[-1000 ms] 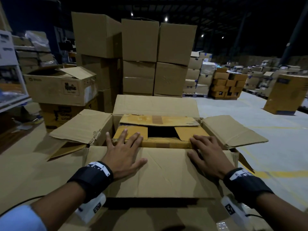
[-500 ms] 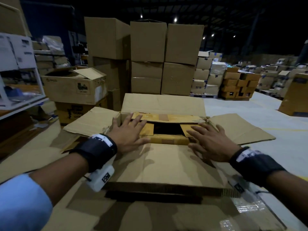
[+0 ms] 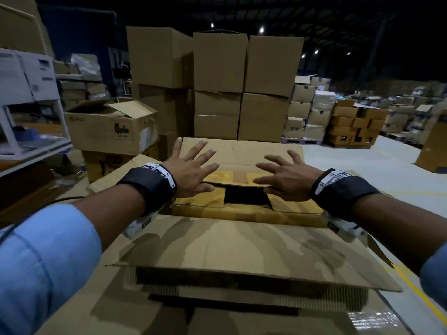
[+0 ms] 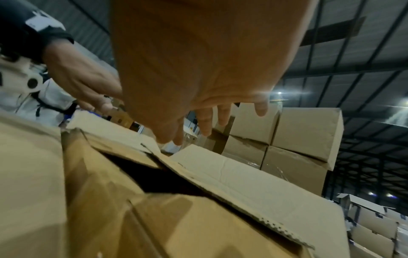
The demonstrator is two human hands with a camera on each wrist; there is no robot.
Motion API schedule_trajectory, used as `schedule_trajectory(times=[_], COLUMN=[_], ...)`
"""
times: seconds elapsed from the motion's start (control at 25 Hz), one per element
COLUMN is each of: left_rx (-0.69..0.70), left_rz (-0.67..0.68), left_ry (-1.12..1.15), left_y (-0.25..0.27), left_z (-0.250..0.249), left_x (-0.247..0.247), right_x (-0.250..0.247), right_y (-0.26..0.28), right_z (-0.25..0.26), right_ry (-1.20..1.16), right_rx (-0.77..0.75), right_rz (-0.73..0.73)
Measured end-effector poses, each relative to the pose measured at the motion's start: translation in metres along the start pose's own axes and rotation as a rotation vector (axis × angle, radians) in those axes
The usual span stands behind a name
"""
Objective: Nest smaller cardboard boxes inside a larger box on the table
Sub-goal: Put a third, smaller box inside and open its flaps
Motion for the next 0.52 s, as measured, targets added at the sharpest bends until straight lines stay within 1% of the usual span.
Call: schedule_trajectory(times=[0.12, 0.24, 0.28, 0.36, 0.44, 0.52], left_rx=[0.04, 0.089, 0.101, 0.128, 0.149, 0.145], left_rz=[0.031, 0.01, -0.009, -0.06, -0.11, -0.116], left_ry=[-0.032, -0.022, -0.006, 0.039, 0.05, 0.035], left_y=[-0.016, -0.039, -0.046, -0.06, -0.072, -0.087], left_z=[0.006, 0.006, 0.005, 0.001, -0.002, -0.004], left_x=[0.022, 0.035, 0.036, 0.036, 0.034, 0.033], right_x=[0.025, 0.047, 0.05, 0.046, 0.037, 0.035], right_y=[-0.031, -0.062, -0.068, -0.076, -0.081, -0.082], right_z=[0.005, 0.002, -0.001, -0.016, -0.038, -0.06], right_ry=[0.026, 0.045, 0.067, 0.143, 0.191, 0.196], right_rx=[-0.079, -0.085, -0.077, -0.032, 0.063, 0.159], right_rz=[0.099, 0.187, 0.187, 0.134, 0.065, 0.062])
Point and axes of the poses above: each hand's wrist, its own y-axis away from the middle knuckle, its own x-axis out of the palm, z = x × y, the point moved 9 cm from there along -y, towards the middle knuckle, and after that the axes turned 7 degrees about -x, right-handed, at the moved point
